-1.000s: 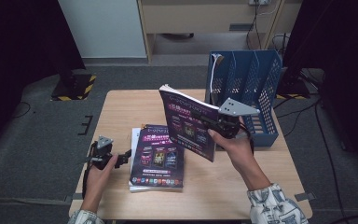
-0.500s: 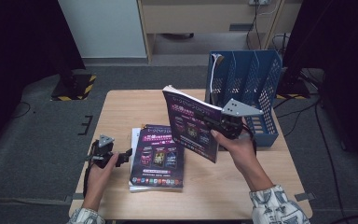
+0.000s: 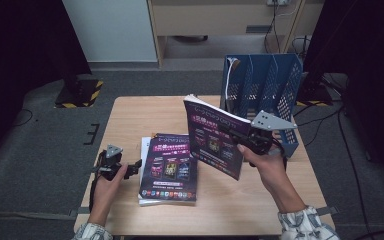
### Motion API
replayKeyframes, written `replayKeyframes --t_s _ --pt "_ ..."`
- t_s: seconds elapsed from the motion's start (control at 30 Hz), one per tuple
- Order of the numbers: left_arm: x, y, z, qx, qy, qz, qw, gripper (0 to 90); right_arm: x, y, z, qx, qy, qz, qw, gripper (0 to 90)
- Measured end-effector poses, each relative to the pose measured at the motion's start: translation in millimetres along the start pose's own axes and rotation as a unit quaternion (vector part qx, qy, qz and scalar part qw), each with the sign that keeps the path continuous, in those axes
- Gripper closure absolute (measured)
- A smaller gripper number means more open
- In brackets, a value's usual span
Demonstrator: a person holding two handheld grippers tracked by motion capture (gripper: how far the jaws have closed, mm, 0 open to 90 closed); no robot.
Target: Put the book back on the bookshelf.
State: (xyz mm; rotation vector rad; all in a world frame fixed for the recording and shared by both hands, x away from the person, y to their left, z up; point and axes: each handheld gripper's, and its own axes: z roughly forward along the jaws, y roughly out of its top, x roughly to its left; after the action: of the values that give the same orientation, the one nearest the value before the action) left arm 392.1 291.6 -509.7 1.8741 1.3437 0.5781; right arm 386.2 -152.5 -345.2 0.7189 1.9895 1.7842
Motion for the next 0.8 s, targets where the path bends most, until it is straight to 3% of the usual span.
replayKeyframes --t_s 0.8 --pt "-1.8 -0.1 1.3 0.004 0.0 0.006 1.0 5.2 -5.9 -1.6 -60.5 -0.001 -0.021 -0.006 0.9998 82.5"
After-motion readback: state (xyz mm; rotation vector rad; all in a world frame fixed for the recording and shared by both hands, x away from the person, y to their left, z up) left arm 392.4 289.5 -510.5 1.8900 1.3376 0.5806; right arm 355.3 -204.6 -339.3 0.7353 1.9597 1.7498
